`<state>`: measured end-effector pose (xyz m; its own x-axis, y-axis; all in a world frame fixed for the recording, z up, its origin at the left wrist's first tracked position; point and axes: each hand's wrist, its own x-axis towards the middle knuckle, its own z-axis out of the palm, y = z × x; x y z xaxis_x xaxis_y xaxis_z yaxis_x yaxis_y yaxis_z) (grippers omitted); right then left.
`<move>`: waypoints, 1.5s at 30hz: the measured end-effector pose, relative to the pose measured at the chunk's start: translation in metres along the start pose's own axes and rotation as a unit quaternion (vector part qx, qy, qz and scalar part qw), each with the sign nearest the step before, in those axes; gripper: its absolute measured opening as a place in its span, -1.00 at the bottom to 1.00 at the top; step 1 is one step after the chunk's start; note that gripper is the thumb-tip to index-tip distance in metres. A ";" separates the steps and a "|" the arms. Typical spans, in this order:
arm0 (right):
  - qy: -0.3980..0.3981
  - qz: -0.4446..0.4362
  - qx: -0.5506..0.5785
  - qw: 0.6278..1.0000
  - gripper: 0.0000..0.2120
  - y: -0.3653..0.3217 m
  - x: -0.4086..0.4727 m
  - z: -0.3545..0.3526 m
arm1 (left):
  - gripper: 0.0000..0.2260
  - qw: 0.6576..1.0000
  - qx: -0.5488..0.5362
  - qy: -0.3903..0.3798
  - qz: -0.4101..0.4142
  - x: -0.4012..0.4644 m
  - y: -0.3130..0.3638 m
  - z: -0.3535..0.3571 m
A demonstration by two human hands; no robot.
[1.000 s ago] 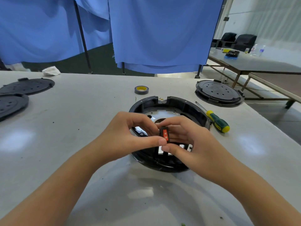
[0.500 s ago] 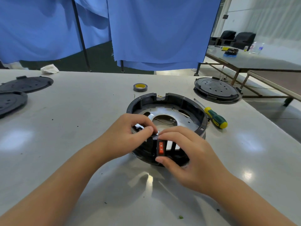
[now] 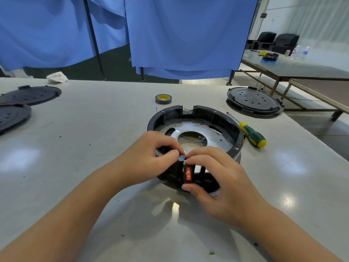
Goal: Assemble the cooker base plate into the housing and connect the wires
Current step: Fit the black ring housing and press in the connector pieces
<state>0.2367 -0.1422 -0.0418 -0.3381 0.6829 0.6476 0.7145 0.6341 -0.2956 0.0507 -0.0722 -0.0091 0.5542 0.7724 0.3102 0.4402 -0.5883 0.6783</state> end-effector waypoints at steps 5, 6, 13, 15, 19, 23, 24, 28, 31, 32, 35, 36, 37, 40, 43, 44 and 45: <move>-0.006 0.003 -0.009 1.000 -0.65 0.000 -0.001 0.000 | -0.78 1.000 -0.003 -0.001 -0.002 0.000 0.001 0.000; -0.007 0.004 -0.011 1.000 -0.65 0.000 -0.001 0.000 | -0.78 1.000 -0.004 -0.001 -0.002 0.000 0.000 0.000; -0.019 0.007 -0.016 1.000 -0.65 0.000 -0.002 0.000 | -0.79 1.000 -0.004 -0.005 -0.003 0.000 0.000 0.000; -0.022 0.008 -0.016 1.000 -0.65 0.000 -0.002 0.000 | -0.79 1.000 -0.003 -0.005 0.000 0.000 0.000 0.000; -0.018 0.013 -0.012 1.000 -0.67 -0.001 -0.002 0.000 | -0.78 1.000 -0.006 -0.002 -0.004 0.000 0.000 0.000; -0.019 0.011 -0.014 1.000 -0.70 -0.002 -0.003 0.000 | -0.78 1.000 -0.005 -0.001 -0.004 0.000 0.000 0.000; -0.020 0.012 -0.016 1.000 -0.70 -0.002 -0.003 0.000 | -0.78 1.000 -0.006 -0.001 -0.005 0.000 0.000 0.000; -0.027 0.020 -0.022 0.999 -0.71 -0.003 -0.003 0.000 | -0.79 1.000 -0.008 -0.002 -0.005 0.000 0.000 0.000; -0.021 0.027 -0.015 0.999 -0.71 -0.003 -0.002 0.000 | -0.78 1.000 -0.010 -0.002 -0.002 0.000 0.001 0.000; -0.015 0.028 -0.009 0.999 -0.71 -0.003 -0.001 0.001 | -0.78 1.000 -0.010 -0.002 -0.002 0.000 0.001 0.000; 0.000 0.034 0.000 0.999 -0.74 -0.002 0.000 0.002 | -0.78 1.000 -0.010 -0.002 0.002 -0.001 0.001 0.000; 0.001 0.035 0.000 0.999 -0.73 -0.002 0.000 0.003 | -0.78 1.000 -0.012 -0.002 0.003 -0.001 0.001 0.000; 0.001 0.036 0.000 0.999 -0.73 -0.001 0.000 0.002 | -0.78 1.000 -0.015 -0.002 0.003 -0.001 0.002 0.000; 0.005 0.037 -0.006 0.999 -0.72 -0.001 0.000 0.001 | -0.78 1.000 -0.022 -0.005 0.006 -0.001 0.002 0.000; 0.007 0.037 -0.017 0.999 -0.71 -0.001 0.002 0.001 | -0.80 1.000 -0.018 -0.005 0.007 -0.001 0.002 -0.001; 0.006 0.038 -0.019 0.999 -0.71 -0.001 0.002 0.001 | -0.80 1.000 -0.016 -0.005 0.007 -0.001 0.002 -0.001; 0.007 0.039 -0.019 0.999 -0.71 -0.001 0.002 0.001 | -0.80 1.000 -0.014 -0.005 0.007 -0.001 0.002 -0.001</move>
<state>0.2344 -0.1410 -0.0408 -0.2728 0.7241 0.6334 0.7608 0.5654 -0.3187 0.0501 -0.0738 -0.0078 0.5678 0.7615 0.3126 0.4126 -0.5918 0.6924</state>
